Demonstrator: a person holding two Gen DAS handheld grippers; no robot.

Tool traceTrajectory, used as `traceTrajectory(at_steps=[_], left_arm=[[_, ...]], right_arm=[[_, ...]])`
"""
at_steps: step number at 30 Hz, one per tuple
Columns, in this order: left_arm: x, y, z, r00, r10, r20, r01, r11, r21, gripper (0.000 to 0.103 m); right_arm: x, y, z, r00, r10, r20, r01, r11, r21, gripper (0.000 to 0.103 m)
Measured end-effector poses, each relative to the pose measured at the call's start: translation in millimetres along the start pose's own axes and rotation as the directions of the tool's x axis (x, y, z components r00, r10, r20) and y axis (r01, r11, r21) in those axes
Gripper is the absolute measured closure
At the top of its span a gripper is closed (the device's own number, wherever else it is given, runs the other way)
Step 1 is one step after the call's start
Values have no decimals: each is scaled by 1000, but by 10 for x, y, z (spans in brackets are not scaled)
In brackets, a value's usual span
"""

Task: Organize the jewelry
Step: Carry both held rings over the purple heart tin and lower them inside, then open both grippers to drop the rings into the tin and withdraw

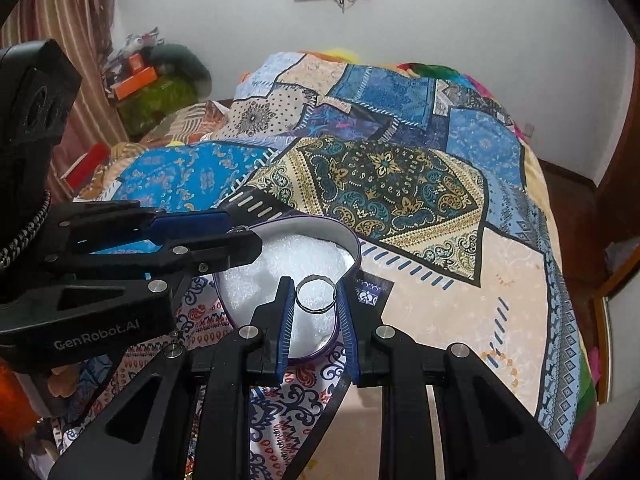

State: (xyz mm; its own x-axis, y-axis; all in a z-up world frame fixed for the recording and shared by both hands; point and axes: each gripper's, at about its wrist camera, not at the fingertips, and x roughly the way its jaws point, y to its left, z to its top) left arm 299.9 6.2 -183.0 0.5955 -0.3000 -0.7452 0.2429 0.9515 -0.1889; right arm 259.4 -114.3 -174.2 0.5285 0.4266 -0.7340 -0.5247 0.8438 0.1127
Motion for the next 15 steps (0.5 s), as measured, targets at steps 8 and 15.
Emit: traceTrajectory(at_steps=[8,15], left_arm=[[-61,47,0,1000,-5,4,5,999,-32,74],[-227,92,-30,999,30,25,-29,999,-34,73]], right_arm=[[13,21,-9,1000,2,-10,-2,1000,-14,83],[-5,40,-11,1000,5,-21,-6,1000,-19,83]])
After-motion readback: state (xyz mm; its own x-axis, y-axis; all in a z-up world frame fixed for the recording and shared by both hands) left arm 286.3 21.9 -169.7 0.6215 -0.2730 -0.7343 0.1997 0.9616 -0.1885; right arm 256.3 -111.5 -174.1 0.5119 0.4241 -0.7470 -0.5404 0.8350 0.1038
